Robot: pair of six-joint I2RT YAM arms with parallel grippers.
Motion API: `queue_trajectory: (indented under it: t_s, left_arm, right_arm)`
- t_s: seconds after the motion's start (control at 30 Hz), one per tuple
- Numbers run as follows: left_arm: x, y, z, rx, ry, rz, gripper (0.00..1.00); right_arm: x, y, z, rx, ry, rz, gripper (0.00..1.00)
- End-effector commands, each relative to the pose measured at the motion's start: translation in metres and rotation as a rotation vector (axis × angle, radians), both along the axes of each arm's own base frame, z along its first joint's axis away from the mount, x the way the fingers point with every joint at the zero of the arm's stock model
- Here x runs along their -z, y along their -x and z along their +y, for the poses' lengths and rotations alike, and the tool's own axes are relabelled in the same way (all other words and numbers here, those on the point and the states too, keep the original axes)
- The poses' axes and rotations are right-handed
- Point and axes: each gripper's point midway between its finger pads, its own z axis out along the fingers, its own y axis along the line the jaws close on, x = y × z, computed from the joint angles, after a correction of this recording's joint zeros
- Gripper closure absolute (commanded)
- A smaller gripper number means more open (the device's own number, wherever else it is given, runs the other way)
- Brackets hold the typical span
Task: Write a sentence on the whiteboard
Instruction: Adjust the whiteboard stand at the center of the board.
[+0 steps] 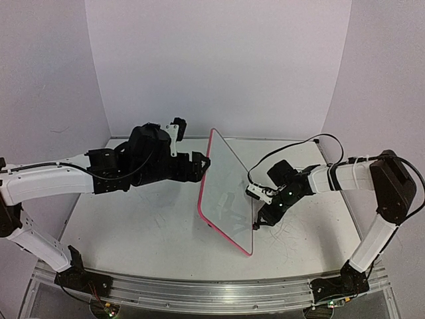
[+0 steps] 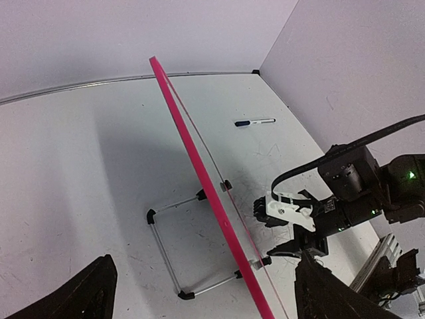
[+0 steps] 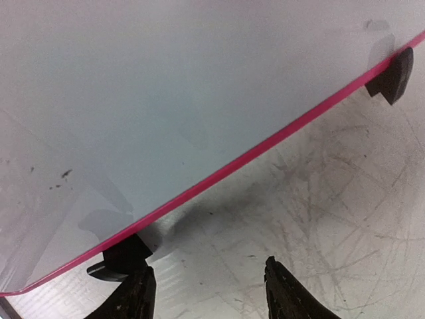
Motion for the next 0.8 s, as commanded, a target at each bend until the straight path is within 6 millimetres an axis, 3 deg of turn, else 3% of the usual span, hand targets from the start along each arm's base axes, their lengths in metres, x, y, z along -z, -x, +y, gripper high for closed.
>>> queue_trajectory:
  t_s: [0.0,0.1,0.27,0.4,0.53,0.63,0.77]
  left_arm:
    - [-0.023,-0.011,0.004,-0.004,0.036,-0.028,0.06]
    - [-0.023,-0.016,0.010,-0.006,0.020,-0.024,0.06]
    - [-0.016,-0.025,0.019,0.015,-0.027,0.015,0.05]
    - [-0.011,-0.024,0.014,0.066,-0.024,0.051,0.06]
    - [-0.019,-0.023,0.013,0.093,-0.005,0.046,0.06]
    - [-0.028,-0.026,0.019,0.093,-0.003,0.027,0.06]
    - [-0.025,-0.034,0.024,0.089,-0.050,0.032,0.05]
  right_arm:
    - [-0.014,0.023,0.040,0.010,-0.171,0.074,0.42]
    - [-0.023,0.019,0.056,0.072,-0.265,0.077,0.42]
    - [-0.032,0.029,0.096,0.132,-0.403,0.104,0.42]
    - [-0.029,0.036,0.121,0.174,-0.441,0.100,0.42]
    - [-0.035,0.042,0.137,0.231,-0.494,0.100,0.43]
    - [-0.054,0.032,0.131,0.303,-0.528,0.041,0.40]
    - [-0.091,-0.004,0.080,0.371,-0.438,-0.177,0.26]
